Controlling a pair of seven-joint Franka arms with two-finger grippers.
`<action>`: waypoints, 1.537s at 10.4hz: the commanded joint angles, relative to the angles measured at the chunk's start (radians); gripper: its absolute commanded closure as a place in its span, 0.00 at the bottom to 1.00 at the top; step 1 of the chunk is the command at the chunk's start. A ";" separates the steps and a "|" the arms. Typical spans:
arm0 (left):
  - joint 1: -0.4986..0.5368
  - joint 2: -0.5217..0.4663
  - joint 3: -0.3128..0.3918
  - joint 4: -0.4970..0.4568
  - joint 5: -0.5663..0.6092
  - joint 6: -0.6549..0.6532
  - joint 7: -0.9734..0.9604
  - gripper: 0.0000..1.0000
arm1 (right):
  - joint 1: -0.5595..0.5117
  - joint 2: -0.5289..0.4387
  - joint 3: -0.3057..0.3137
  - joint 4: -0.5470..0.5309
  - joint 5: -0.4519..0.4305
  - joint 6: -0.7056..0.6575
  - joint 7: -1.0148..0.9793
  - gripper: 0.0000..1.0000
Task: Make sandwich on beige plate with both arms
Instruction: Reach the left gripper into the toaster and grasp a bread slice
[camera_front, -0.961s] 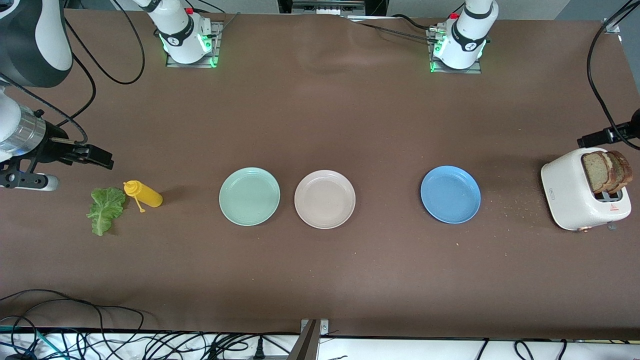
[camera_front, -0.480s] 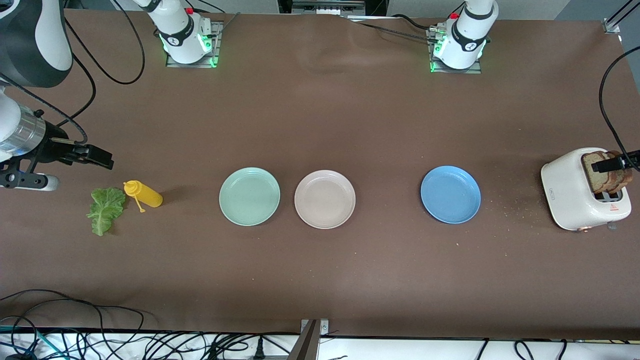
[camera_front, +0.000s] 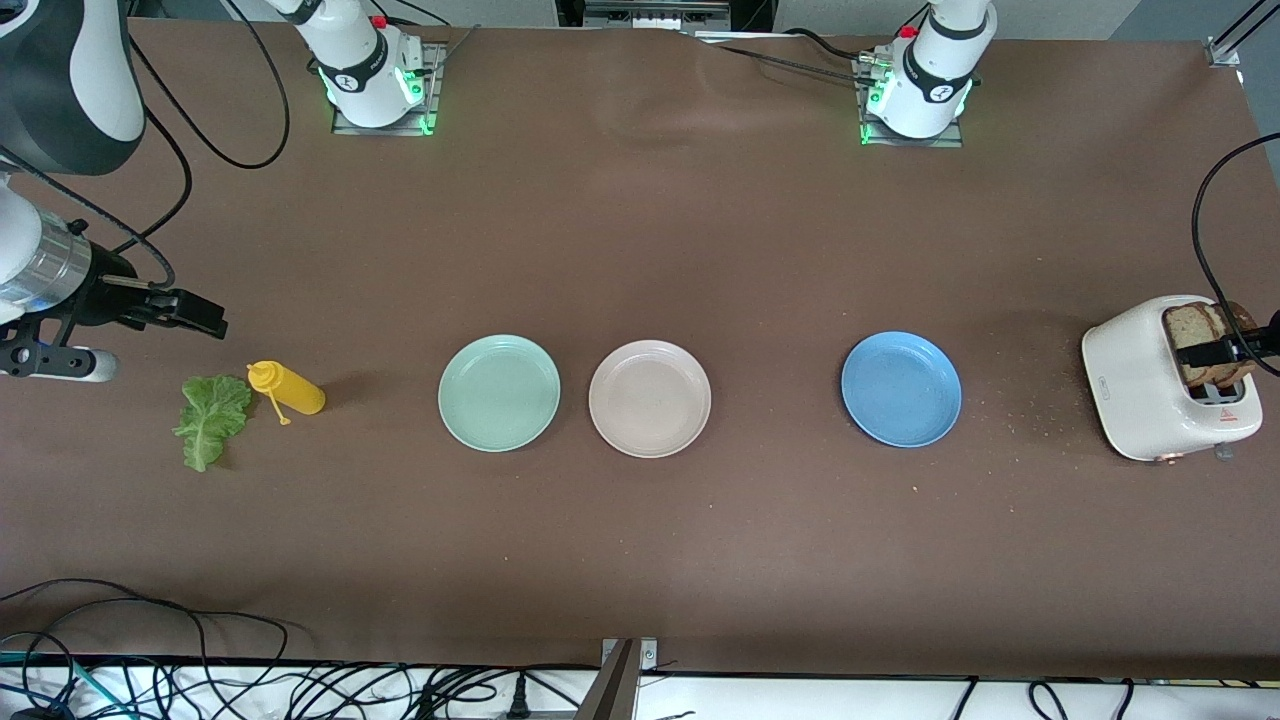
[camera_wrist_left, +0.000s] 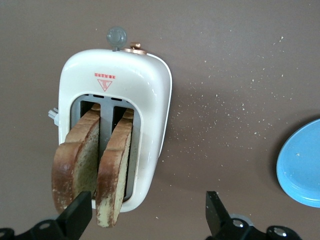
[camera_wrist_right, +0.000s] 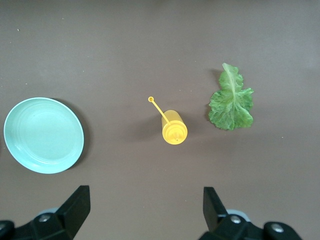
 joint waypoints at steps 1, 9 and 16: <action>0.018 0.011 -0.007 -0.021 0.031 0.045 0.016 0.00 | -0.003 -0.006 0.000 0.004 0.018 0.000 -0.005 0.00; 0.052 -0.044 -0.007 -0.183 0.033 0.185 0.045 0.00 | -0.011 -0.006 0.000 0.004 0.018 0.000 -0.007 0.00; 0.069 -0.099 -0.009 -0.260 0.033 0.194 0.069 0.16 | -0.011 -0.006 0.000 0.004 0.020 0.000 -0.005 0.00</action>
